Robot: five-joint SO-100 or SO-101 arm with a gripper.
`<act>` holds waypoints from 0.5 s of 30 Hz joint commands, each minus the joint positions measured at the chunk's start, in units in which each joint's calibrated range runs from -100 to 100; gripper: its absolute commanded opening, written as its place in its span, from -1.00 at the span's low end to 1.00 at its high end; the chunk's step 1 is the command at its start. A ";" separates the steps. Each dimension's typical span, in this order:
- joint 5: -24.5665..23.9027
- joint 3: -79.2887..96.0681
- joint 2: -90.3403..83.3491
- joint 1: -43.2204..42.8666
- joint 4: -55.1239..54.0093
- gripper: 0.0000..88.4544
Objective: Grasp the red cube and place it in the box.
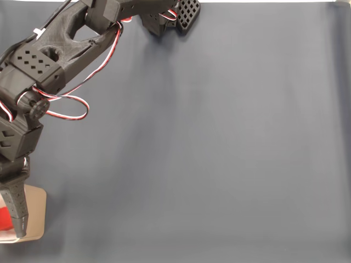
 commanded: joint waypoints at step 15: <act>-0.68 -0.96 -4.47 -0.26 -0.80 -0.11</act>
